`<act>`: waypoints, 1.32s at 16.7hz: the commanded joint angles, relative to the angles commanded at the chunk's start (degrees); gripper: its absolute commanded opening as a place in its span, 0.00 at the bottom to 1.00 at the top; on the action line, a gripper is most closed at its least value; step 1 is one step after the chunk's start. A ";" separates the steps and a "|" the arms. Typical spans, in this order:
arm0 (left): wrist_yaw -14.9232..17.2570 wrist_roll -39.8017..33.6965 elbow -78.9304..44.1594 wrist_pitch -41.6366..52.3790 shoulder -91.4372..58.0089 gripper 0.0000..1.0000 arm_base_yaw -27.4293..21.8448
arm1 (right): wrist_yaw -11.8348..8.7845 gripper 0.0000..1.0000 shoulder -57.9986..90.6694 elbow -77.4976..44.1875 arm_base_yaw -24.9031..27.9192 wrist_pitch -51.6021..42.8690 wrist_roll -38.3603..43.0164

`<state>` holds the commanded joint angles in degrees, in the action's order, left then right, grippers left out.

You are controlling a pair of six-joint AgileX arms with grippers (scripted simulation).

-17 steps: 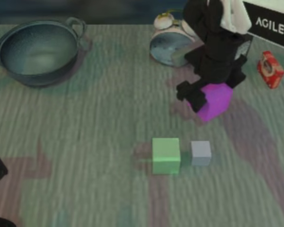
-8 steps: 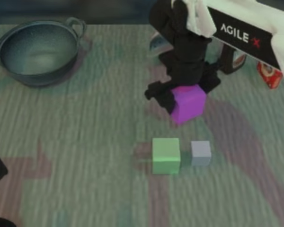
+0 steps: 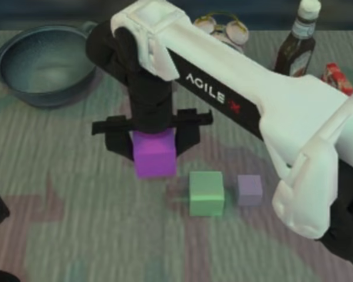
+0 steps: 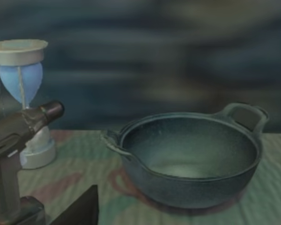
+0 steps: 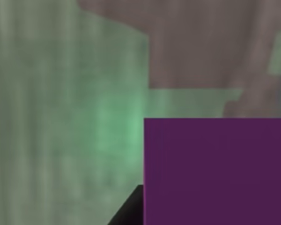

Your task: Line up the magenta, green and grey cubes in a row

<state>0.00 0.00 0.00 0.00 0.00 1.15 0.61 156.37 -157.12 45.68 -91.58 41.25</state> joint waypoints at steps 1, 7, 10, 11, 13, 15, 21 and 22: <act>0.00 0.00 0.00 0.00 0.00 1.00 0.00 | 0.08 0.00 1.20 -2.94 1.45 -1.43 3.15; 0.00 0.00 0.00 0.00 0.00 1.00 0.00 | 0.35 0.00 3.57 -9.29 4.79 -4.45 9.71; 0.00 0.00 0.00 0.00 0.00 1.00 0.00 | 0.26 0.00 3.32 -9.05 4.54 -4.17 9.74; 0.00 0.00 0.00 0.00 0.00 1.00 0.00 | 0.25 0.00 3.02 -8.32 4.51 -3.44 9.74; 0.00 0.00 0.00 0.00 0.00 1.00 0.00 | 0.22 0.00 1.91 -5.02 4.52 -0.54 9.68; 0.00 0.00 0.00 0.00 0.00 1.00 0.00 | 0.17 0.00 0.50 0.71 4.61 3.60 9.62; 0.00 0.00 0.00 0.00 0.00 1.00 0.00 | 0.19 0.00 -3.37 19.38 4.92 16.68 9.78; 0.00 0.00 0.00 0.00 0.00 1.00 0.00 | 0.22 0.00 -3.74 20.72 4.97 17.97 9.83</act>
<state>0.00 0.00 0.00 0.00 0.00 1.15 0.83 152.64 -136.39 50.65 -73.61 51.08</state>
